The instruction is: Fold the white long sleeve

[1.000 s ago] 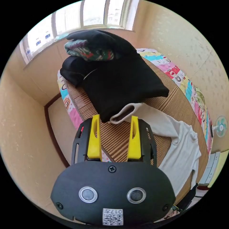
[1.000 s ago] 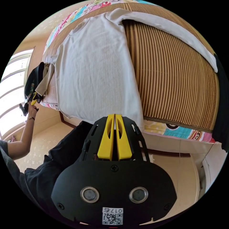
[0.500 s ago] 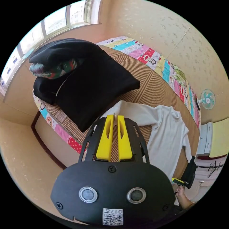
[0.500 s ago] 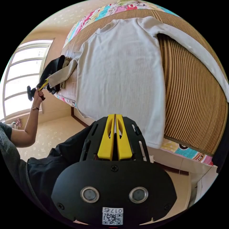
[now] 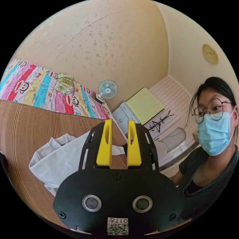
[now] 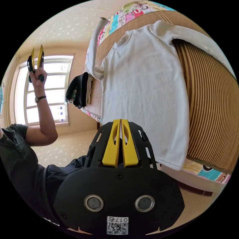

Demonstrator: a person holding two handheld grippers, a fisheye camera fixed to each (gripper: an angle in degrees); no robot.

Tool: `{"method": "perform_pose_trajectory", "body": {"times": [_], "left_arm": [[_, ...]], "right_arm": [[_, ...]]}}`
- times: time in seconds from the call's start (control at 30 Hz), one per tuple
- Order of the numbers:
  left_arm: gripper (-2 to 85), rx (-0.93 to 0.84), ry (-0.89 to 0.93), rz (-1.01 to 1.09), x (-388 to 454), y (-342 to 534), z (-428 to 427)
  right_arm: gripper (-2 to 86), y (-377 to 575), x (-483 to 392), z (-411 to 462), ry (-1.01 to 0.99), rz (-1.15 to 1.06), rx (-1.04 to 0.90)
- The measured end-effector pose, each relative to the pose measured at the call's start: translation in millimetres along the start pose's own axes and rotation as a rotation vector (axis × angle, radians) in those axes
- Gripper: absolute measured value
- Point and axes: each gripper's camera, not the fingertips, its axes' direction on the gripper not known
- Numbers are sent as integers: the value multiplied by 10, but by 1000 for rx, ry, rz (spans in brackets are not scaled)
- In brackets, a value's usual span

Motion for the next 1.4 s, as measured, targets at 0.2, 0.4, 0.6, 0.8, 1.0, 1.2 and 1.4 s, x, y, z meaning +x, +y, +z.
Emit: {"method": "perform_pose_trajectory", "body": {"times": [0.2,0.4,0.6,0.8,1.0,1.2,1.4], "left_arm": [[118,-254,-488,-359,-1020,943,151],[121,-204,-793,-592,-1699,1773,108],[131,-116,-870,-610,-2099,1867,240],[121,-112,-852,-658,-2271,1880,283],[100,-181,-939,-626,-2378,1956,406],[56,-133,-909,-609,-2448,1962,257],[90,-149,-888,-646,-2624,2021,134]], "right_arm": [[33,-334,392,-362,39,14,145],[81,-1404,273,-471,206,-124,319],[65,-2458,329,-124,325,-134,329],[35,-2115,-97,-490,380,-254,451],[39,-1998,565,-470,389,26,351],[76,-858,1240,-1283,155,335,665],[133,432,2300,-1955,35,772,952]]}}
